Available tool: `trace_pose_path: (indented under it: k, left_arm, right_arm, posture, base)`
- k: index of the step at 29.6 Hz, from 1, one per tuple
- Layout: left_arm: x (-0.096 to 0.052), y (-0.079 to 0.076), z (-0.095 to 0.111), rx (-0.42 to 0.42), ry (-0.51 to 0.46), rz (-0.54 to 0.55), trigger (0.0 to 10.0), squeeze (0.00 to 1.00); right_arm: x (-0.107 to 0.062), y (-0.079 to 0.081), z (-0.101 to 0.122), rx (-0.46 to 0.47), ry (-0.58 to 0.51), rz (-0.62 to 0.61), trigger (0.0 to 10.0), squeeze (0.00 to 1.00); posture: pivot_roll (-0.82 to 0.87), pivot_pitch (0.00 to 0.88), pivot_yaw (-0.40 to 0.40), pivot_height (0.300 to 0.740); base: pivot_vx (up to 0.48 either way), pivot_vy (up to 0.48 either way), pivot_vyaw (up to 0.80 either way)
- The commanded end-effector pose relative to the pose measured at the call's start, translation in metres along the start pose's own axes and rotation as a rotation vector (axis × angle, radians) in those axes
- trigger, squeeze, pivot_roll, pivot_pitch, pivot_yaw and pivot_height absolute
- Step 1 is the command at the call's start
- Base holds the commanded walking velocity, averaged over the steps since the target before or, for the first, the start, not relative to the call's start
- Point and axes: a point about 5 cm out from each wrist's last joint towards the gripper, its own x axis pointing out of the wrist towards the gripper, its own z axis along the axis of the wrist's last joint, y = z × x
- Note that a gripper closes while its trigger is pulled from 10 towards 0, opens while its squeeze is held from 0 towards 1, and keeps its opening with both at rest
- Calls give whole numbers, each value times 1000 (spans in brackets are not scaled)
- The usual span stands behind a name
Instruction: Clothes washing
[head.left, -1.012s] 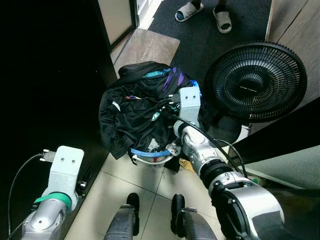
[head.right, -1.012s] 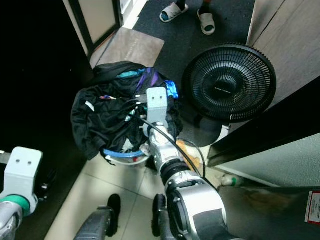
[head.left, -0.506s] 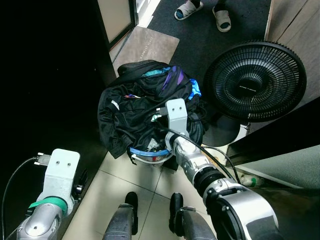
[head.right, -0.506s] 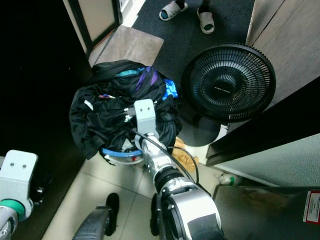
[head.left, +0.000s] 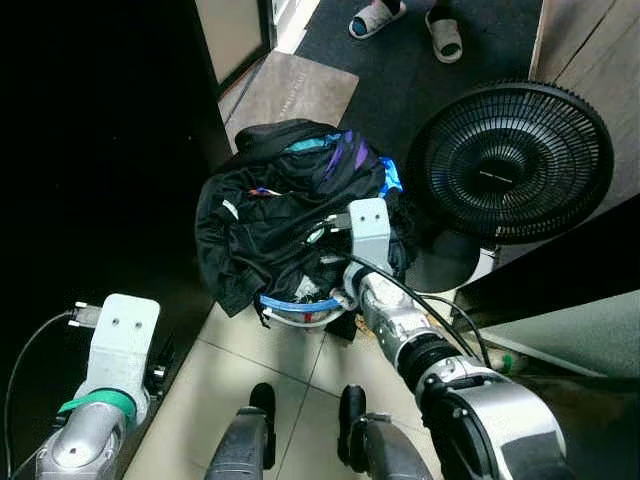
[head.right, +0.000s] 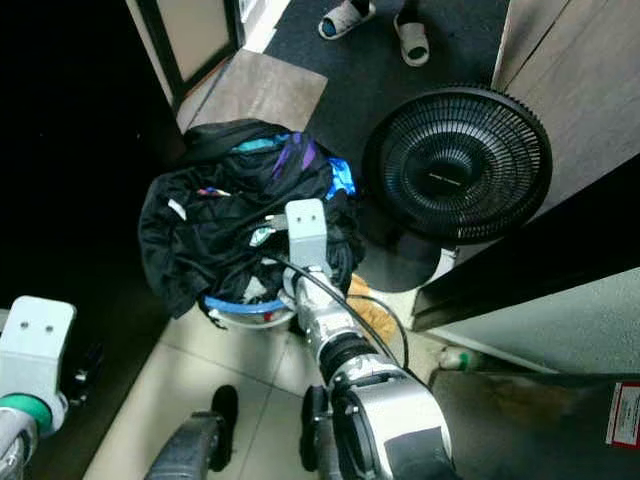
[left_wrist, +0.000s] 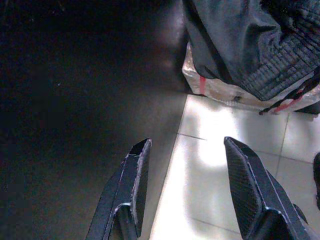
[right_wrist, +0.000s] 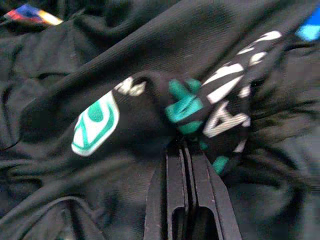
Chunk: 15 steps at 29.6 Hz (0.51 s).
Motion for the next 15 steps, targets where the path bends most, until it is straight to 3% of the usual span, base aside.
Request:
trace_pose_path:
  k: [1,4,10,15]
  left_arm:
    - [-2,-1,-13,1,57,0,10000,0]
    - [-2,-1,-13,1,57,0,10000,0]
    - [2,-4,-11,-3,52,-8,10000,0]
    - [4,-4,-10,-2,50,-12,10000,0]
  right_arm:
    - [-1,-1,-3,20,-8,-13,0,0]
    - [-1,-1,-3,20,-8,-13,0,0]
    - [4,-28,40,33,-200,-83,0,0]
    - [5,-29,53,56,-258,-90,0,0]
  posture:
    - [486,588,21,740]
    - [486,588,21,740]
    - [460,579,27,740]
    - [465,578,33,740]
  base:
    - [0,0,0]
    - [0,0,0]
    - [0,0,0]
    - [0,0,0]
